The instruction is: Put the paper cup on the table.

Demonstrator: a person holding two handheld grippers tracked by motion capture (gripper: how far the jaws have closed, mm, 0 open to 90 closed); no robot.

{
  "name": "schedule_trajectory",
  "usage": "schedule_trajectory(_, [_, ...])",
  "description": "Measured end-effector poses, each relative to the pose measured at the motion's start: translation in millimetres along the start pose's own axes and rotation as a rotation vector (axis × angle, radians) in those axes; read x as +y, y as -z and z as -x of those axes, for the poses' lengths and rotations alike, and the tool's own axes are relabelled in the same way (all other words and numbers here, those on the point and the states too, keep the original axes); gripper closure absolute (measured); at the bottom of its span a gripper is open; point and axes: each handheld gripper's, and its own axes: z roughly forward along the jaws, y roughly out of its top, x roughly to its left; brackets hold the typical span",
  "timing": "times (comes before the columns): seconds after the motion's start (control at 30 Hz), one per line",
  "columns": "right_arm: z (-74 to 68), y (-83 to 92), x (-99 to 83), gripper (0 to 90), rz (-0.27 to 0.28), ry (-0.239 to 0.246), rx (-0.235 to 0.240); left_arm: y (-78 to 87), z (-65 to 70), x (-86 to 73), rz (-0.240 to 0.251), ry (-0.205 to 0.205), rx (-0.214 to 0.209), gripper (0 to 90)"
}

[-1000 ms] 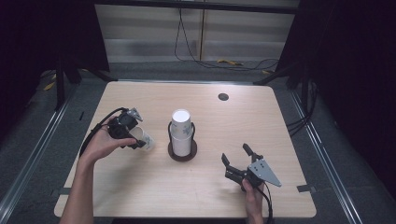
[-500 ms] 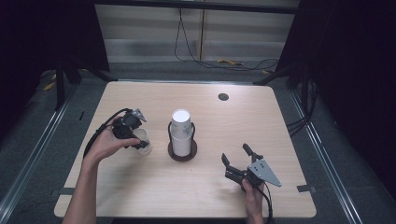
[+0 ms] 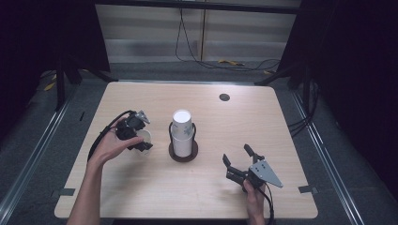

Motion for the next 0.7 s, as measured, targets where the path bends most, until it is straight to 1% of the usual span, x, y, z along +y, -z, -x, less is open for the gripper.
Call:
schedule_trajectory(0.07, [0.1, -0.1, 0.0, 12.6, 0.0, 0.001, 0.0, 1.0, -1.0, -0.9, 0.009, 0.003, -0.001, 17.4])
schedule_trajectory(0.1, [0.1, -0.1, 0.0, 12.6, -0.001, 0.001, 0.001, 1.7, -1.4, -1.2, 0.023, 0.014, 0.002, 17.4])
schedule_trajectory(0.2, [0.1, -0.1, 0.0, 12.7, -0.001, 0.0, 0.0, 3.6, -1.7, -1.8, 0.059, 0.021, 0.022, 17.4])
schedule_trajectory(0.27, [0.1, -0.1, 0.0, 12.6, -0.001, 0.0, 0.0, 5.0, -2.1, -1.8, 0.075, 0.02, 0.021, 17.3])
schedule_trajectory(0.3, [0.1, -0.1, 0.0, 12.6, -0.001, 0.0, 0.0, 5.7, -1.6, -1.6, 0.083, 0.031, 0.016, 17.3])
schedule_trajectory(0.33, [0.1, -0.1, 0.0, 12.6, -0.001, 0.0, 0.0, 6.6, -1.9, -1.3, 0.085, 0.025, 0.019, 17.2])
schedule_trajectory(0.37, [0.1, -0.1, 0.0, 12.6, -0.001, 0.0, 0.0, 6.7, -1.2, -1.4, 0.098, 0.035, 0.028, 17.2])
schedule_trajectory(0.4, [0.1, -0.1, 0.0, 12.6, -0.001, 0.001, 0.0, 6.4, -0.4, -1.4, 0.118, 0.049, 0.029, 17.1])
schedule_trajectory(0.43, [0.1, -0.1, 0.0, 12.6, -0.001, 0.0, 0.0, 8.7, -1.4, -1.3, 0.105, 0.029, 0.026, 16.9])
schedule_trajectory(0.53, [0.1, -0.1, 0.0, 12.6, -0.001, 0.0, 0.0, 10.5, 0.7, -2.0, 0.155, 0.038, 0.027, 17.0])
schedule_trajectory(0.7, [0.1, -0.1, 0.0, 12.7, -0.001, 0.0, 0.0, 14.4, 2.7, -5.6, 0.207, 0.053, 0.043, 16.9])
